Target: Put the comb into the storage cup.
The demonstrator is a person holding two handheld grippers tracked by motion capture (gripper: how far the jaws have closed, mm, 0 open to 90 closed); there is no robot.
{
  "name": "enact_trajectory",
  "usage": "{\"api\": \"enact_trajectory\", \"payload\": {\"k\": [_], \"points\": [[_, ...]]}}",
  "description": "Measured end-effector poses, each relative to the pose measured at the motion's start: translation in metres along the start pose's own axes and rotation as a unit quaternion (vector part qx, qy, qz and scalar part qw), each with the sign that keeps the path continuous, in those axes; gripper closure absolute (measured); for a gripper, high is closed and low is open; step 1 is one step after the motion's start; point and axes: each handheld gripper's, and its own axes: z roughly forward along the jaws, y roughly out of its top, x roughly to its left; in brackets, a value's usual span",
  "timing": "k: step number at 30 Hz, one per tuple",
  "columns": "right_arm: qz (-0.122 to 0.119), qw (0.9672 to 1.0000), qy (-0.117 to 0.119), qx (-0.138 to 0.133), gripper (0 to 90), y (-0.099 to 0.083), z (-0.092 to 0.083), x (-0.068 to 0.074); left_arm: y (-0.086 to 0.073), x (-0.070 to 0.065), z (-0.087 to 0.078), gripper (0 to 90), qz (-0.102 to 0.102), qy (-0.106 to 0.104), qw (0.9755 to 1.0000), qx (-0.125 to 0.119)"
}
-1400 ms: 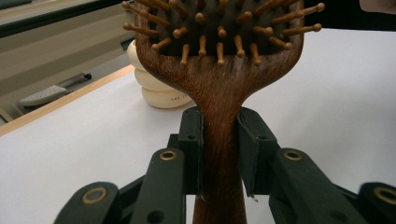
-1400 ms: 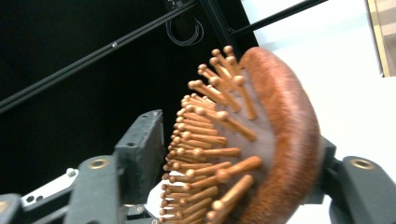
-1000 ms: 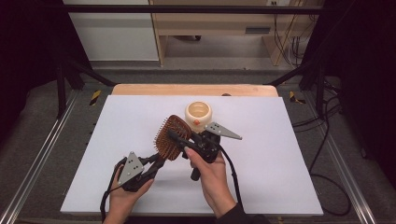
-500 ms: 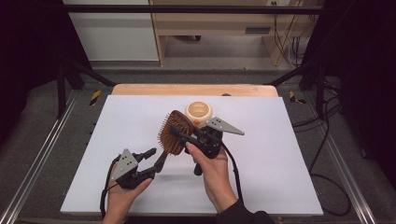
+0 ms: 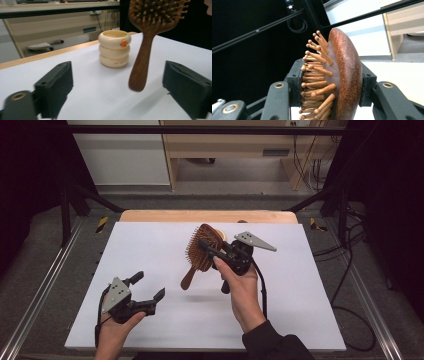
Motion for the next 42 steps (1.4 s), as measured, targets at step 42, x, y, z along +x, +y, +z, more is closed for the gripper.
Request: {"api": "enact_trajectory", "payload": {"k": [42], "points": [[-0.008, 0.9989, -0.031, -0.033, 51.0, 0.075, 0.056, -0.020, -0.028, 0.035, -0.022, 4.6, -0.044, 0.070, 0.9963, -0.026]]}}
